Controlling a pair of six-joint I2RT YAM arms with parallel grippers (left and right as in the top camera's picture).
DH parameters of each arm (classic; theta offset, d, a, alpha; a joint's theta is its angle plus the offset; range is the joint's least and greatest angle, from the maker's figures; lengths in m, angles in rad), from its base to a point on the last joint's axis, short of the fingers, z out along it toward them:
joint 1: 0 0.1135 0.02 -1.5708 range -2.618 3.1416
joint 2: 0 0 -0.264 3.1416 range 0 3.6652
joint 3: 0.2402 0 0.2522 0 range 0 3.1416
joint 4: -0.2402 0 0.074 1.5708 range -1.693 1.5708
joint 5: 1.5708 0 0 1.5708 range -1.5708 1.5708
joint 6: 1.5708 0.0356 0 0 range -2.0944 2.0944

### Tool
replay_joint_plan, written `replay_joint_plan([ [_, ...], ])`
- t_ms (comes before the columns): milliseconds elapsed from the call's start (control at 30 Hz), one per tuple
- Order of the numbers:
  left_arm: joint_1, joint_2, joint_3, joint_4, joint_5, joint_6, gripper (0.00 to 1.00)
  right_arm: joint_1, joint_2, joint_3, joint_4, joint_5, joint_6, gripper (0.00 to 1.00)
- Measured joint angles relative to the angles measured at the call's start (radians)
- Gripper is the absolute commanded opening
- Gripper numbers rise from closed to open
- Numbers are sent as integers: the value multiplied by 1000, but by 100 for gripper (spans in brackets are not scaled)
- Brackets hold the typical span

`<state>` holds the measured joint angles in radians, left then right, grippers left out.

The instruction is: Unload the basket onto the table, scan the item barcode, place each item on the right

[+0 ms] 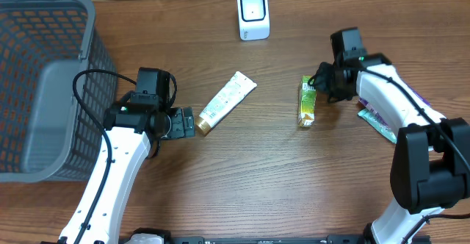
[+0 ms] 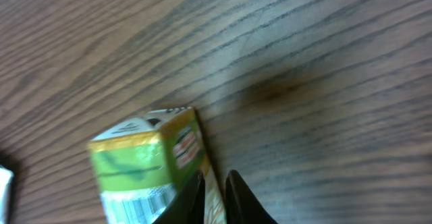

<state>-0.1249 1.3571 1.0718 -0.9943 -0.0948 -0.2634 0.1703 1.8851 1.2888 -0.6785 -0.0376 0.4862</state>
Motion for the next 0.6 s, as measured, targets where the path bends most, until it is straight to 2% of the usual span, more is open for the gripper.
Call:
replay_joint_plan([
  [233,0,0,0,0,0,0,100,0,0,-61,87,-19,-5,4],
  [400,0,0,0,0,0,0,100,13,0,-61,130,-132,-95,4],
  [600,0,0,0,0,0,0,100,120,0,-32,120,-192,-144,4],
])
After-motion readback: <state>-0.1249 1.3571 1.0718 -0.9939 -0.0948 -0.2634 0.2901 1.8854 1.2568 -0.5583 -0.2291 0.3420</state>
